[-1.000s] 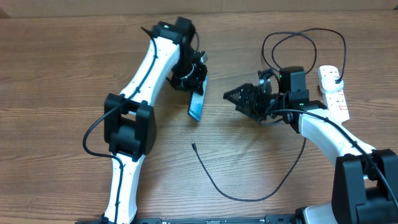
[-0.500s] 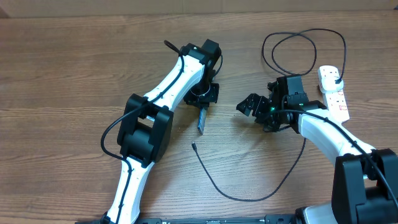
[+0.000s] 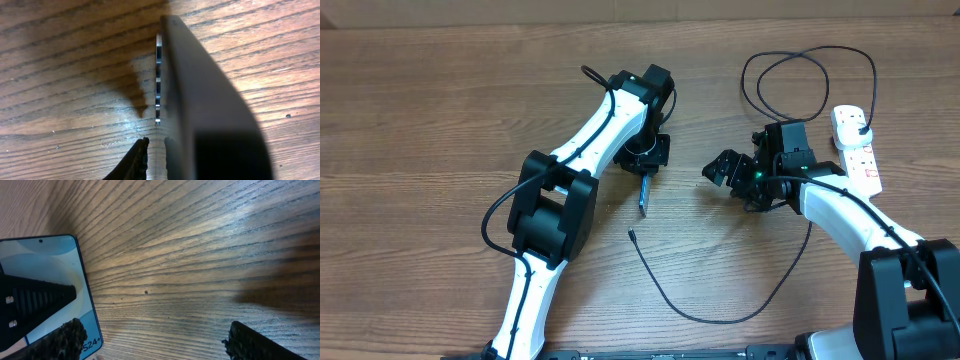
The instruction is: Plug charger to phone and switch on socket
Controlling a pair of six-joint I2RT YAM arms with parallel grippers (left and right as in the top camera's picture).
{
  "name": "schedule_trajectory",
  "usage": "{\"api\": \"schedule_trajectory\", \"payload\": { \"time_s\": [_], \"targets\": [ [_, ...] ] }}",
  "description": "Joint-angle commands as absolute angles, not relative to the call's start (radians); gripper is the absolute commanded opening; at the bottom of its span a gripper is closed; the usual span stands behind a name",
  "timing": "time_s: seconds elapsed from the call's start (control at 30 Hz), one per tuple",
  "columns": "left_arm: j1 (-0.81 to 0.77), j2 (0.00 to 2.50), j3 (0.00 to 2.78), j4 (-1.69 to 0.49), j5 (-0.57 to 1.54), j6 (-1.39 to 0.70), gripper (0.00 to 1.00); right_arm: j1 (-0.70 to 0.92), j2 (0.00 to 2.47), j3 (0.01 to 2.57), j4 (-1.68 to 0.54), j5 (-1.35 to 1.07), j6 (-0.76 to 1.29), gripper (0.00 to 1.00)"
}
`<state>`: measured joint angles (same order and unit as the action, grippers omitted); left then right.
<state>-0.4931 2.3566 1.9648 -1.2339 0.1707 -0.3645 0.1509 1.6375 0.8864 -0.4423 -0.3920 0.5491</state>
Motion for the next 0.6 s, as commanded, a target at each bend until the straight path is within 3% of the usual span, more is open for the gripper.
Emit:
{"api": "schedule_trajectory", "payload": {
  "time_s": [0.0,0.2,0.57],
  "targets": [
    [-0.492,2.345,1.946,-1.252,0.146,-0.390,0.19,0.151,1.641,0.888,-0.440,-0.382,0.541,0.91],
    [-0.492,2.345,1.946,-1.260,0.146,-0.394,0.16,0.151,1.641,0.888,-0.440,-0.382,0.541,0.96],
    [-0.492,2.345,1.946,-1.264,0.147,-0.408,0.20,0.151,1.641,0.888,-0.438,-0.382,0.541,1.00]
  ]
}}
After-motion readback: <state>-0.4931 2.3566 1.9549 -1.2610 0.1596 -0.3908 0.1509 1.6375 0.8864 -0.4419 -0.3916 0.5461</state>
